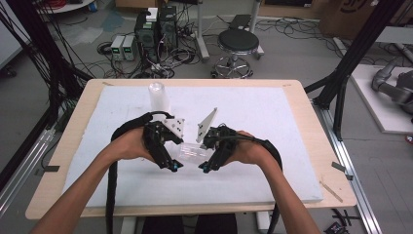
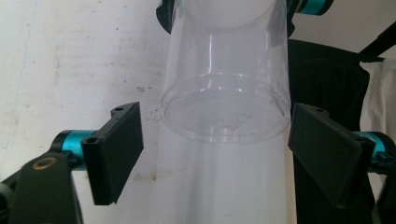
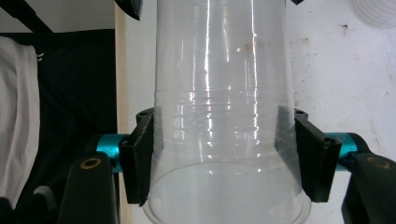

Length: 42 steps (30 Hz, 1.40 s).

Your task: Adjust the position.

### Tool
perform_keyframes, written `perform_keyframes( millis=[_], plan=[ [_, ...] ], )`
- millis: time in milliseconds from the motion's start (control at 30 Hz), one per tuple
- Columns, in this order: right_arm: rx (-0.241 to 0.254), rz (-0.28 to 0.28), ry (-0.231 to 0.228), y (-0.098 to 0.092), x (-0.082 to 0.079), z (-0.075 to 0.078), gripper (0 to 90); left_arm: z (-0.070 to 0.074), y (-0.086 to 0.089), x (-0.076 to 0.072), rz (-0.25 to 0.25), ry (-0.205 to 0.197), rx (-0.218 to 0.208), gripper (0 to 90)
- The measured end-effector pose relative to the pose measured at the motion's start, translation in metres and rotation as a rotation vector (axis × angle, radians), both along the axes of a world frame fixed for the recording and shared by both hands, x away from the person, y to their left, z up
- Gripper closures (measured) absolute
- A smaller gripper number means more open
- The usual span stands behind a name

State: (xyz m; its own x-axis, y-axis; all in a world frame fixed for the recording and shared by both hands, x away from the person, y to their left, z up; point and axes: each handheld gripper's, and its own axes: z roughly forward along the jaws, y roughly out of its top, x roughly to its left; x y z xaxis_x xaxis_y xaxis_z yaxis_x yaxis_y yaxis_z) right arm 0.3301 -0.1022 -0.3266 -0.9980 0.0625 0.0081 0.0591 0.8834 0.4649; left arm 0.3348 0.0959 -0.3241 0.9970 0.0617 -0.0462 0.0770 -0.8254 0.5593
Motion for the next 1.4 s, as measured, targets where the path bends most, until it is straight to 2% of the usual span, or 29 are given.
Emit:
perform_keyframes(
  millis=[167,267,367,500,600,800,967,1200,1300,1400],
  plan=[
    [0.001,-0.001,0.001,0.0010,-0.0003,0.0001,32.9,-0.0009,-0.0022,0.0000,-0.013,0.000,0.001,21.5],
    [-0.004,0.003,-0.005,0.0020,-0.0004,-0.0006,32.9,-0.0024,-0.0038,-0.0001,-0.004,0.010,-0.005,22.4],
    [-0.013,0.009,-0.004,0.0035,-0.0009,-0.0012,32.9,-0.0025,-0.0051,0.0008,-0.023,0.007,0.009,23.7],
    [-0.015,0.009,-0.001,0.0040,-0.0007,-0.0017,32.9,-0.0020,-0.0062,0.0007,-0.027,0.007,0.004,26.4],
    [-0.017,0.009,-0.004,0.0042,-0.0008,-0.0017,32.9,-0.0022,-0.0068,0.0006,-0.020,0.012,-0.010,29.8],
    [-0.019,0.007,-0.004,0.0046,-0.0008,-0.0020,33.0,-0.0024,-0.0080,0.0020,-0.040,0.004,-0.001,35.6],
    [-0.026,0.011,-0.005,0.0053,-0.0011,-0.0027,33.0,-0.0034,-0.0087,0.0009,-0.043,0.005,-0.010,40.6],
    [-0.032,0.008,-0.012,0.0055,-0.0012,-0.0030,32.7,-0.0049,-0.0084,0.0011,-0.043,0.000,-0.014,41.7],
    [-0.023,0.014,-0.009,0.0054,-0.0005,-0.0046,28.1,-0.0052,-0.0078,0.0014,-0.041,-0.002,-0.015,41.7],
    [-0.003,0.019,-0.002,0.0055,-0.0001,-0.0070,14.6,-0.0054,-0.0076,0.0009,-0.030,0.001,-0.015,41.7]
  ],
)
